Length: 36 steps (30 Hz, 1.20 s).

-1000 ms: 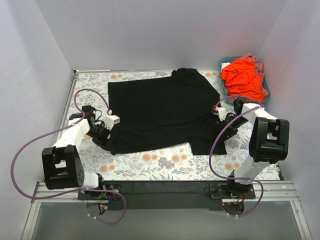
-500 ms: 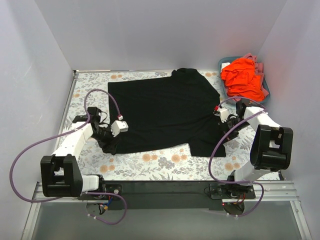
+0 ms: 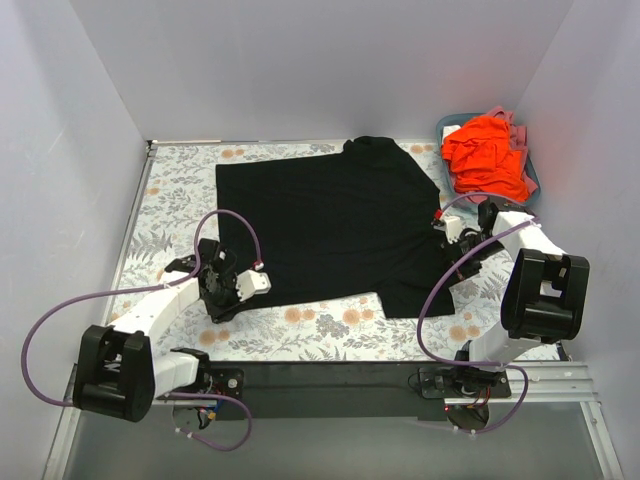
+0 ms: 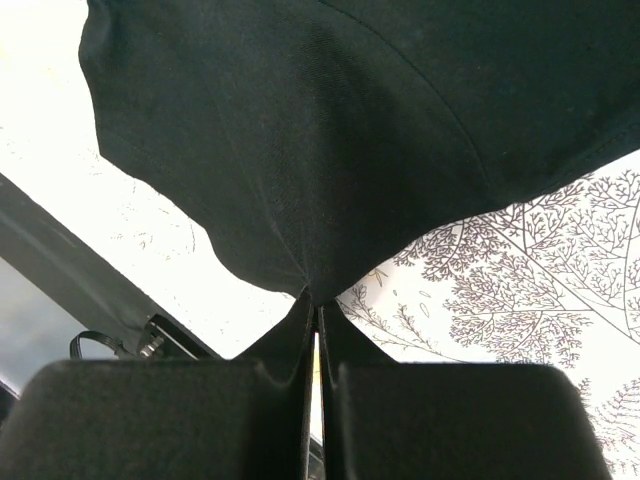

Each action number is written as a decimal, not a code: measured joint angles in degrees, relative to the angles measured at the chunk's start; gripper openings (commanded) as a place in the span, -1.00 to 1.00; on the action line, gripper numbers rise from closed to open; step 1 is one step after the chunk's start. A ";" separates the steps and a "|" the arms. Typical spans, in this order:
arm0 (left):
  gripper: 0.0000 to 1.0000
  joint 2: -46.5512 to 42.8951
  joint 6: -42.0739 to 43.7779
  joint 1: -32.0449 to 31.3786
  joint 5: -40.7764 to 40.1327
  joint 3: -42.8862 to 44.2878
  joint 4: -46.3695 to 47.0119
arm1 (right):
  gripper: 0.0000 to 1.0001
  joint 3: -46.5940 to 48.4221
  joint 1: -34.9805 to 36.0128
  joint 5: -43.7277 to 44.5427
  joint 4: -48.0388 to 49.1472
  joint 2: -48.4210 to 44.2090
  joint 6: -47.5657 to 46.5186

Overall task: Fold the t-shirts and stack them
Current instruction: Fold the tshirt

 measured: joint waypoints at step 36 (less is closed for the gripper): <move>-1.00 2.67 -3.76 5.29 -0.44 20.96 -1.16 | -0.97 23.91 -8.72 -7.91 -12.20 5.20 -4.04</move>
